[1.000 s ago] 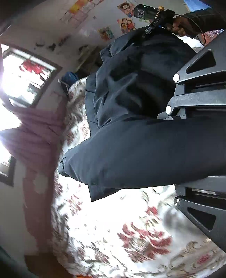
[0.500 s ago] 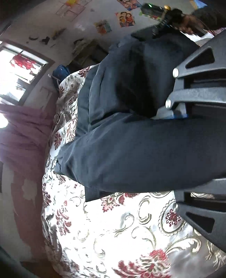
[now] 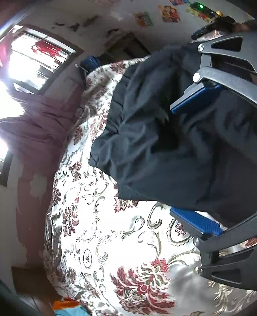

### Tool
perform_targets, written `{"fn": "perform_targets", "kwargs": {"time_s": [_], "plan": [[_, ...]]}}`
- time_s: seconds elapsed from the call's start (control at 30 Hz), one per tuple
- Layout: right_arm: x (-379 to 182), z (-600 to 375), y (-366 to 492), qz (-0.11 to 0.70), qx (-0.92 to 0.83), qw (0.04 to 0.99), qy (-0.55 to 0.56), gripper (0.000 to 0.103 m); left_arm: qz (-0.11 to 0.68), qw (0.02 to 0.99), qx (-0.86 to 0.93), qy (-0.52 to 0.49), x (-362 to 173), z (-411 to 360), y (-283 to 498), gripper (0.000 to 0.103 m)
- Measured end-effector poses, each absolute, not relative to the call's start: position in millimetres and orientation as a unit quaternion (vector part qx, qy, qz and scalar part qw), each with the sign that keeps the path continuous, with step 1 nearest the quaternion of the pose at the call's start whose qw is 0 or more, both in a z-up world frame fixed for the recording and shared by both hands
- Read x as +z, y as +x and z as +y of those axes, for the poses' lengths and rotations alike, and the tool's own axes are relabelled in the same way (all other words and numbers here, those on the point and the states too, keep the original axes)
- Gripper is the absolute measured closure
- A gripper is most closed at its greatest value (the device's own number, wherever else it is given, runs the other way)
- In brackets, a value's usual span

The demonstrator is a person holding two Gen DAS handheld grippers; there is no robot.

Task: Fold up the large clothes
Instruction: 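Lower the black jacket bundle onto the bed center and open both grippers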

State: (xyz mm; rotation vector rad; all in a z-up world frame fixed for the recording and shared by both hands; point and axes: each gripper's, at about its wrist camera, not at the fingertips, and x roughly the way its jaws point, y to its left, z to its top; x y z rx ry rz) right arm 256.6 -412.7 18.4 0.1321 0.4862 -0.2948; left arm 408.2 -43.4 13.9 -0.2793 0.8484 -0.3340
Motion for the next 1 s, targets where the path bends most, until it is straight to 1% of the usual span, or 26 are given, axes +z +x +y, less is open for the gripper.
{"fn": "perform_targets", "kwargs": {"time_s": [0.07, 0.2, 0.37, 0.43, 0.67, 0.8, 1.0], "plan": [[30, -404, 251, 0.233, -0.137, 0.961, 0.059, 0.002, 0.412, 0.886, -0.163, -0.135, 18, -46, 403, 0.006], [45, -385, 228, 0.209, -0.117, 0.968, 0.081, 0.001, 0.408, 0.893, -0.153, -0.110, 26, -50, 388, 0.004], [48, -364, 195, 0.176, -0.109, 0.974, 0.090, 0.001, 0.367, 0.909, -0.175, -0.093, 50, -59, 354, 0.004], [49, -356, 184, 0.163, -0.104, 0.977, 0.093, 0.001, 0.344, 0.920, -0.170, -0.078, 60, -63, 337, 0.001], [66, -330, 145, 0.125, -0.096, 0.983, 0.096, 0.001, 0.285, 0.940, -0.179, -0.055, 90, -72, 281, 0.001], [72, -317, 124, 0.112, -0.099, 0.984, 0.095, 0.001, 0.255, 0.949, -0.178, -0.043, 99, -74, 249, 0.001], [69, -293, 93, 0.101, -0.108, 0.986, 0.082, 0.001, 0.233, 0.959, -0.161, -0.001, 104, -80, 210, 0.001]]}}
